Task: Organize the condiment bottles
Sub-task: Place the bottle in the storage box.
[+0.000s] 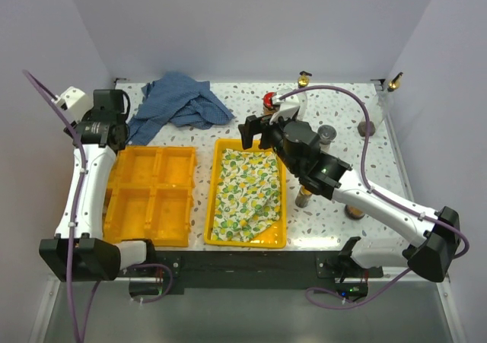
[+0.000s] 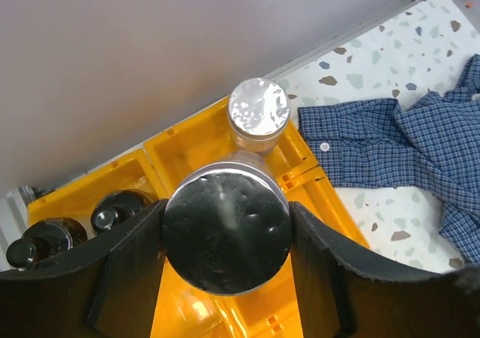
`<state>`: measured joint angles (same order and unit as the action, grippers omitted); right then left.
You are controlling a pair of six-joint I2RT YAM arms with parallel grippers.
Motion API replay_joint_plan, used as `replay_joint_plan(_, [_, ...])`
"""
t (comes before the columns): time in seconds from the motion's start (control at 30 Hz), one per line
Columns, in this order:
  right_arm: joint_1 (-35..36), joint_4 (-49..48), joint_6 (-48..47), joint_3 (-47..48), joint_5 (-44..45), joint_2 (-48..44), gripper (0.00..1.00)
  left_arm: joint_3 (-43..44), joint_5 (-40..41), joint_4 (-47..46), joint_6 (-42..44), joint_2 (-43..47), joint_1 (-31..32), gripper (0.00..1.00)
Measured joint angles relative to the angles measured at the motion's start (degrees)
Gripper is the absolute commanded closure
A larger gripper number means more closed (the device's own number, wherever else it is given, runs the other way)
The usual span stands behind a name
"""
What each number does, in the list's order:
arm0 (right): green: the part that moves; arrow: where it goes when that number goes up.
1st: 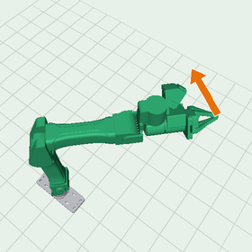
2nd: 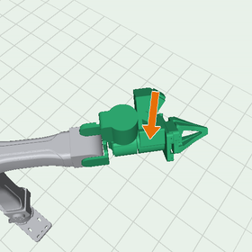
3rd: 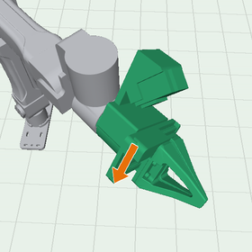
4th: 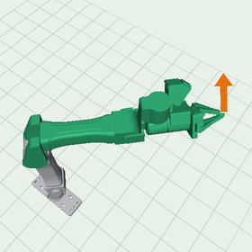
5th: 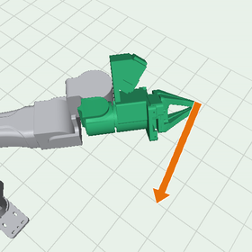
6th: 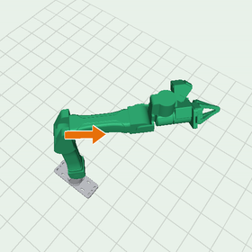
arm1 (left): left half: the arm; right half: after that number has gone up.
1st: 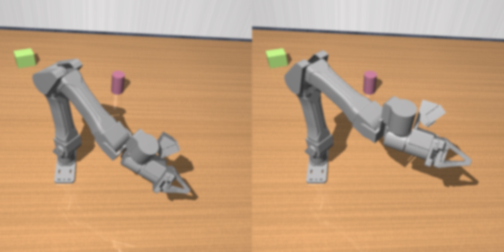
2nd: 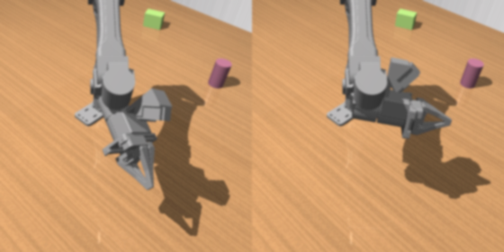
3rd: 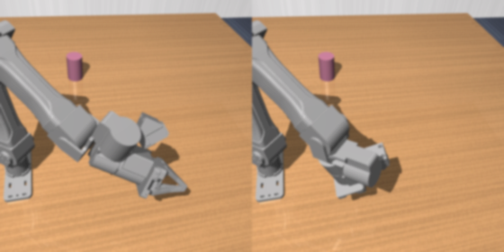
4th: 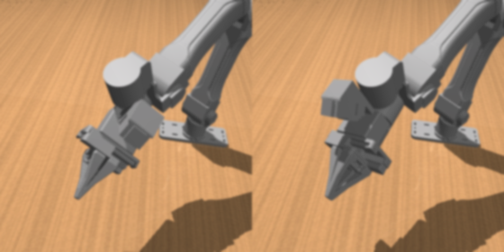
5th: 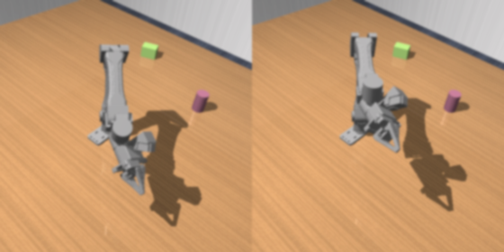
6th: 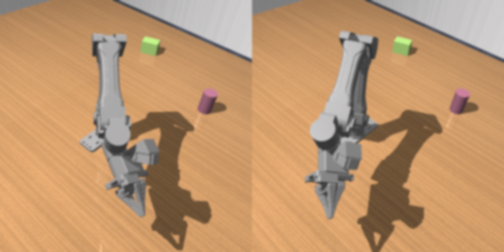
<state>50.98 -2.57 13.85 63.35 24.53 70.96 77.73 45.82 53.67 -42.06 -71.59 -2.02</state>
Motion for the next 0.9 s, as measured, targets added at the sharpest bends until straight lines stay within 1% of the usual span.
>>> replay_joint_plan(0.17, [0.0, 0.0, 0.0, 0.0, 0.0, 0.0, 0.01, -3.5, 2.1, -0.1, -3.7, 0.3, -1.8, 1.0])
replay_joint_plan(0.4, [0.0, 0.0, 0.0, 0.0, 0.0, 0.0, 0.01, -5.2, 3.4, -0.1, -8.1, 0.1, -3.0, 1.0])
replay_joint_plan(0.5, [0.0, 0.0, 0.0, 0.0, -0.1, 0.0, 0.01, -7.3, 3.8, -1.4, -9.3, 0.2, -3.4, 1.0])
replay_joint_plan(0.67, [0.0, 0.0, 0.1, 0.1, -0.1, 0.2, 0.01, -10.6, 3.7, -3.0, -9.4, 0.1, -4.7, 1.0])
replay_joint_plan(0.9, [0.0, 0.0, 0.1, 0.1, -0.1, 1.0, 0.02, -11.2, 3.4, -6.0, -9.4, -0.9, -6.8, 1.0])
